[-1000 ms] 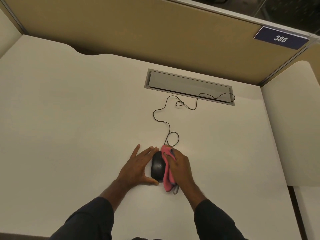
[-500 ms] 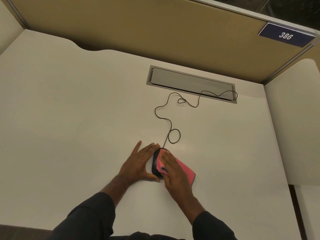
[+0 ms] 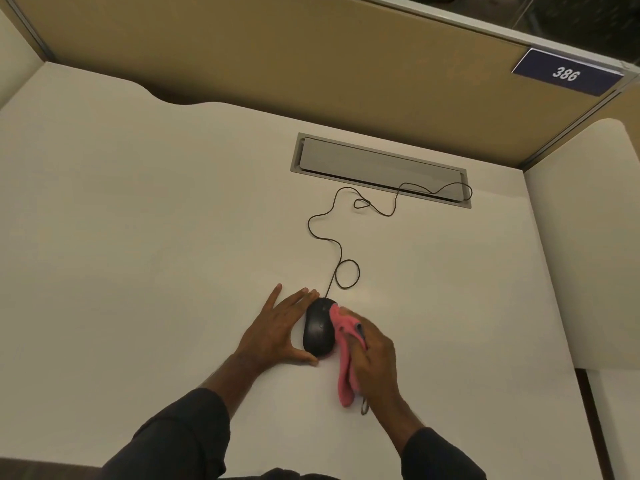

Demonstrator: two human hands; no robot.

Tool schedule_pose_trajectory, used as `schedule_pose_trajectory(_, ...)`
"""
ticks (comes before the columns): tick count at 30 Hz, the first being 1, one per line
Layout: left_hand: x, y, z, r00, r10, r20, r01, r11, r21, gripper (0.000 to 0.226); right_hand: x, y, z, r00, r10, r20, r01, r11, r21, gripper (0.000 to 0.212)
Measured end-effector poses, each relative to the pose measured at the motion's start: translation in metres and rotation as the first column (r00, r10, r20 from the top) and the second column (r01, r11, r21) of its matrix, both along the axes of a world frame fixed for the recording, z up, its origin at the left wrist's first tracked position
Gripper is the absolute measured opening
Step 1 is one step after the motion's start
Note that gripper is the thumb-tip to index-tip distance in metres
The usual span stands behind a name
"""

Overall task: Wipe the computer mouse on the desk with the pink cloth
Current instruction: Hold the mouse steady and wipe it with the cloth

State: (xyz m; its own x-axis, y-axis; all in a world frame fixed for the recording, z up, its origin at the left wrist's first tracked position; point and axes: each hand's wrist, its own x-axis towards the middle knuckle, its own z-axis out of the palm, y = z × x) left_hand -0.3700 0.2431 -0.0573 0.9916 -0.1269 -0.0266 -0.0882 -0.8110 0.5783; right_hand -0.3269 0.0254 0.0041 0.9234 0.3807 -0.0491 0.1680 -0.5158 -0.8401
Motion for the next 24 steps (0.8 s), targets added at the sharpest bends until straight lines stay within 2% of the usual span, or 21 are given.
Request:
schedule_pose_trajectory(2, 0.000, 0.000, 0.000, 1.000, -0.005, -0.008, 0.006, 1.000, 0.009, 0.129, 0.011, 0.006, -0.002, 0.997, -0.080, 0.009, 0.080, 0.997, -0.017, 0.035)
schedule_pose_trajectory(5, 0.000, 0.000, 0.000, 1.000, -0.008, -0.009, 0.008, 1.000, 0.015, 0.127, 0.022, 0.020, -0.005, 0.996, -0.089, -0.018, 0.087, 0.993, -0.076, 0.041)
schedule_pose_trajectory(10, 0.000, -0.001, 0.003, 1.000, -0.009, 0.012, 0.009, 1.000, -0.001, 0.123, 0.015, 0.040, -0.019, 0.999, 0.038, -0.030, -0.042, 0.987, -0.155, 0.051)
schedule_pose_trajectory(16, 0.001, -0.003, 0.005, 1.000, -0.019, 0.010, 0.019, 1.000, 0.007, 0.120, -0.003, 0.027, -0.032, 0.989, 0.147, 0.033, -0.136, 0.965, -0.226, 0.063)
schedule_pose_trajectory(21, 0.001, -0.003, 0.004, 1.000, -0.015, -0.003, 0.015, 1.000, 0.023, 0.122, -0.019, 0.015, -0.032, 0.978, 0.193, 0.076, -0.168, 0.952, -0.254, 0.071)
schedule_pose_trajectory(24, 0.001, -0.003, 0.004, 1.000, -0.004, -0.011, 0.004, 1.000, 0.022, 0.123, -0.028, 0.010, -0.031, 0.960, 0.236, 0.153, -0.184, 0.939, -0.292, 0.074)
